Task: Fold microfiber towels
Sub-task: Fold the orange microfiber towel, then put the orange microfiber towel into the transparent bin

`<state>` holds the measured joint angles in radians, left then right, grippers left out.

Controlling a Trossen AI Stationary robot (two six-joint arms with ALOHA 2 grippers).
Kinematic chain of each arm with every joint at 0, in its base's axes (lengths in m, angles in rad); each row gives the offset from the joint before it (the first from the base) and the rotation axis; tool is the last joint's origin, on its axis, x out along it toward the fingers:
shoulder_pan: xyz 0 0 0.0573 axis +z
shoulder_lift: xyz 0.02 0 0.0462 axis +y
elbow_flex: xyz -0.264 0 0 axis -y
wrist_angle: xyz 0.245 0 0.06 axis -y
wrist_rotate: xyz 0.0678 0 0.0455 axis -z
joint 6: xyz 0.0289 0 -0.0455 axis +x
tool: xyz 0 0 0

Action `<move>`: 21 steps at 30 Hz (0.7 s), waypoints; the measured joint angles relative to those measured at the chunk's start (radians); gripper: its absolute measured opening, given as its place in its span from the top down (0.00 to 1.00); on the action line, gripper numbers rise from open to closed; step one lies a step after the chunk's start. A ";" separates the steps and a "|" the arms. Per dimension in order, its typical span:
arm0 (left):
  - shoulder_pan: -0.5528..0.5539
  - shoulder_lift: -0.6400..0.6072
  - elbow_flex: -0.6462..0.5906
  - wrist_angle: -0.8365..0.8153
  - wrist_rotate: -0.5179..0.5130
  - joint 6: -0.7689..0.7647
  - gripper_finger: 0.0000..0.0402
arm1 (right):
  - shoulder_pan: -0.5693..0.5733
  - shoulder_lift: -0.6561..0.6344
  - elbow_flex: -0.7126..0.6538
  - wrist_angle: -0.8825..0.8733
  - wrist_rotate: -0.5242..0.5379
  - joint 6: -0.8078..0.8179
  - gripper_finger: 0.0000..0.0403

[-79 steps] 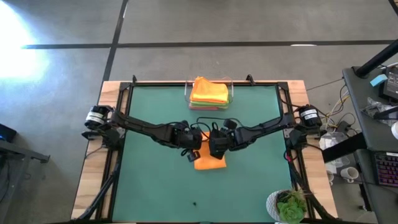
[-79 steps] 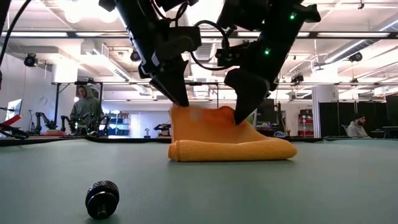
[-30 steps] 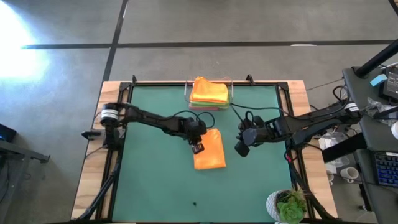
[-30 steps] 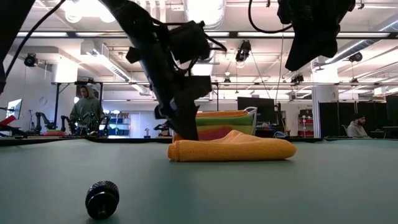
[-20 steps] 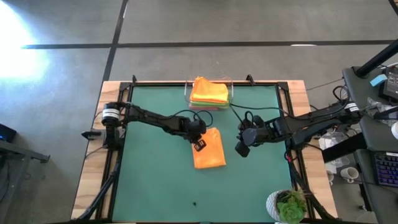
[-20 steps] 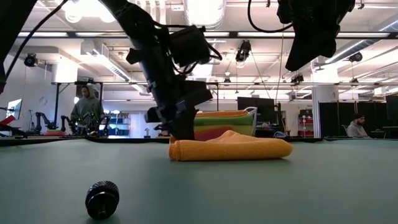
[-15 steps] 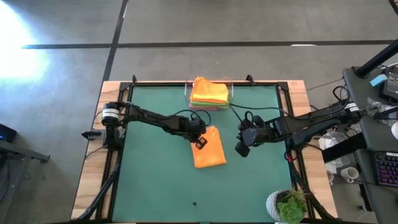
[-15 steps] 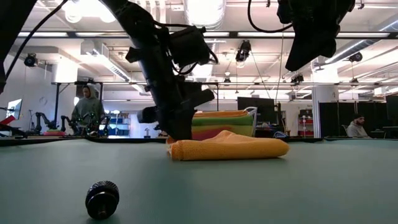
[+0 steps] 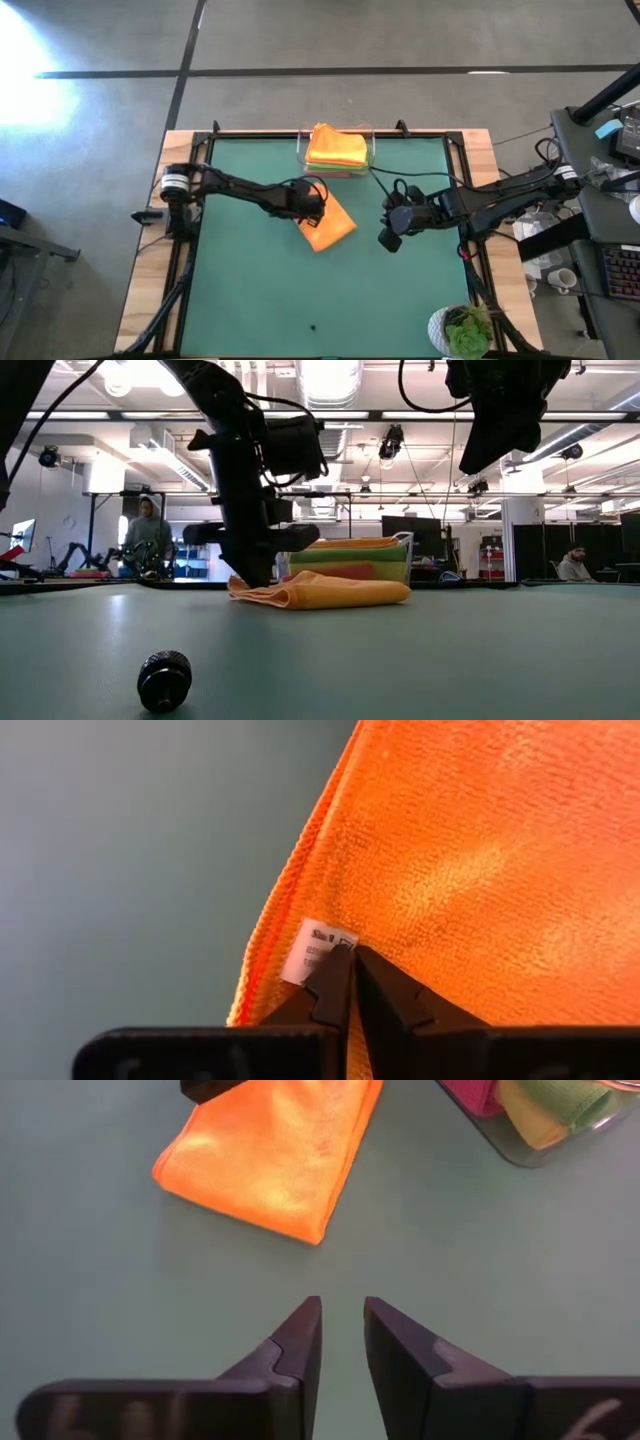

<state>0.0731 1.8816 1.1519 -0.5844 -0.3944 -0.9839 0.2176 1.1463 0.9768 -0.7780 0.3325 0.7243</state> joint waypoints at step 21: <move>-0.027 -0.295 0.007 -0.101 0.067 0.423 0.98 | -0.002 0.000 0.000 0.015 0.008 -0.047 0.69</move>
<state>0.0463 1.5863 1.1588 -0.6849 -0.3274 -0.5605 0.2157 1.1464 0.9764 -0.7629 0.3401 0.6777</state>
